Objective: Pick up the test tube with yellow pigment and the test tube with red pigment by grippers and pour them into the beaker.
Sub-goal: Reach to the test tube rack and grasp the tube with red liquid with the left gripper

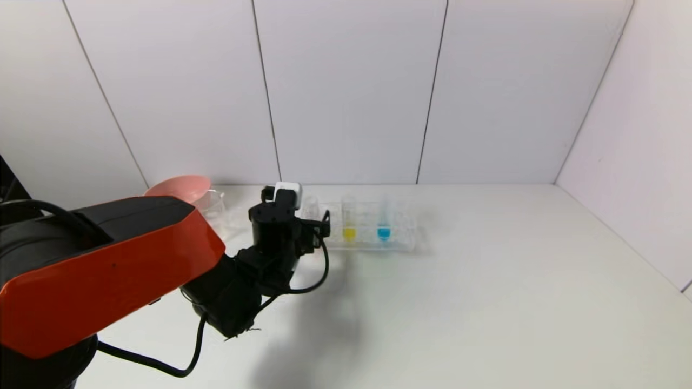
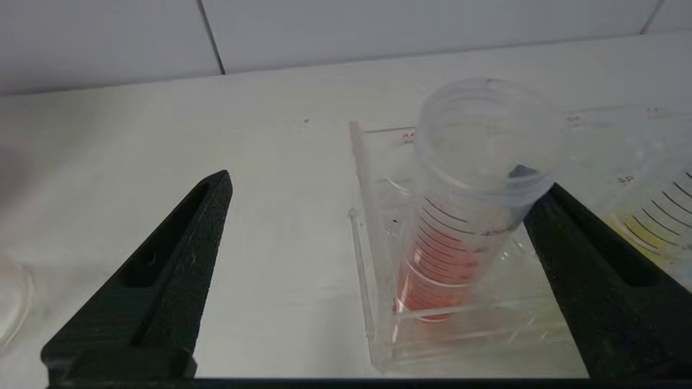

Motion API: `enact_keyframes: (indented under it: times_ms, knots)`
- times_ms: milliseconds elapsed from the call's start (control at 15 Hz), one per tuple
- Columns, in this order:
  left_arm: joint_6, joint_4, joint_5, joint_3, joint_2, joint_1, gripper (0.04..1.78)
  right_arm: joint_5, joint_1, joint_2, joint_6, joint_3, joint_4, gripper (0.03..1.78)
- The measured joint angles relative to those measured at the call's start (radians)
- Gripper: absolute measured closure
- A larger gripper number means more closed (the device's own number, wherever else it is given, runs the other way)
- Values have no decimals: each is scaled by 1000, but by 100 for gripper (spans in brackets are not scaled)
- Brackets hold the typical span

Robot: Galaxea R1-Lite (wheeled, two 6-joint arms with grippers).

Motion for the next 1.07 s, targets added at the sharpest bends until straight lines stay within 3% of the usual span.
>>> enact_keyframes:
  times_ms: [333,1067]
  knots:
    - [-3,-93,-38,96,-44,-4,4,1,0,0,0,0,0,10]
    - [3,-100,-26,-18,14,-13,4,1,0,0,0,0,0,10]
